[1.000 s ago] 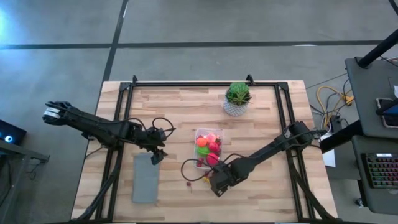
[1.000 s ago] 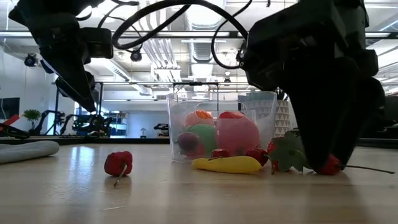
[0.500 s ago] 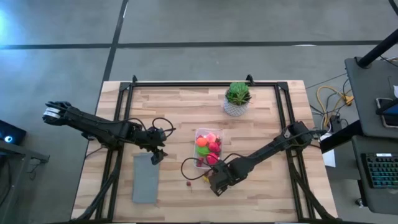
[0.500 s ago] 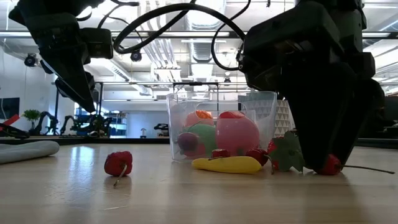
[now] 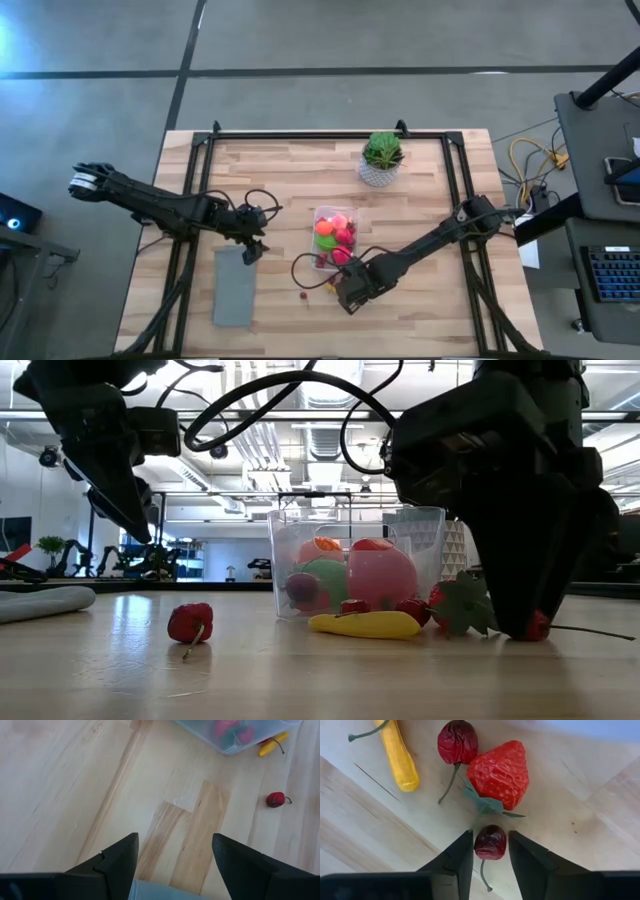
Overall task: Pick and placing Produce into tupperware
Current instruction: Put the red cherry into the transparent bin
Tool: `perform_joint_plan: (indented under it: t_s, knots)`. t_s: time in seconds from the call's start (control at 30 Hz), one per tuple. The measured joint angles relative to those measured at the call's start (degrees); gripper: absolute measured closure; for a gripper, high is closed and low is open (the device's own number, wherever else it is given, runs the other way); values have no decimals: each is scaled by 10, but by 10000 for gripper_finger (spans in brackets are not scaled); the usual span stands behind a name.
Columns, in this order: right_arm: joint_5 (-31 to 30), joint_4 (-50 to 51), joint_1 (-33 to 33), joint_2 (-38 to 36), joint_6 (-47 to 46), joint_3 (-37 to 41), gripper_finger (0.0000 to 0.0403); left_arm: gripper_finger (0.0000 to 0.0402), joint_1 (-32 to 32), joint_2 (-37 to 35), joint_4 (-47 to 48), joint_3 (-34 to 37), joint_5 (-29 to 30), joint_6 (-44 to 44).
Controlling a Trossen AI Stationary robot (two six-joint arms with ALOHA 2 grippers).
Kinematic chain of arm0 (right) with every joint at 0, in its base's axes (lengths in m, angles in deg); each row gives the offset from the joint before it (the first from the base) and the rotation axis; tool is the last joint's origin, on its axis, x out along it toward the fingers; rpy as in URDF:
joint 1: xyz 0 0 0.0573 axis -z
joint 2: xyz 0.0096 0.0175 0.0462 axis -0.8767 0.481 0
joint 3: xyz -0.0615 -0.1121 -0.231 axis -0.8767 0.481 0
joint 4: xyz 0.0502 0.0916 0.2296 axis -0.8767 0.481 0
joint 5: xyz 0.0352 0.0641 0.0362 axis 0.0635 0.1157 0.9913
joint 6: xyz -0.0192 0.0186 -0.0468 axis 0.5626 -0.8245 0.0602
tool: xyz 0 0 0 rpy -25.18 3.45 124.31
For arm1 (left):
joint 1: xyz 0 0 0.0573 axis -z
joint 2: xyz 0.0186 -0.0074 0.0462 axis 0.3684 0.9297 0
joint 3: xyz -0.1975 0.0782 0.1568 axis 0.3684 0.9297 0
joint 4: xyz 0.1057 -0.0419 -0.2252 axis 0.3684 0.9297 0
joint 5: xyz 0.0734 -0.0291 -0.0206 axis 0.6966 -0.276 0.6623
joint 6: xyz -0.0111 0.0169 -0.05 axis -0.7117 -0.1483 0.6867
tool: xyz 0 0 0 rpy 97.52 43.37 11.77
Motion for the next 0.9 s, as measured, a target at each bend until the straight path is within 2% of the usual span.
perform_joint_plan:
  t_s: [0.9]
  knots:
    - [40,-24,-3,-23,26,-1,305,162,0,0,-4,3,0,-1]
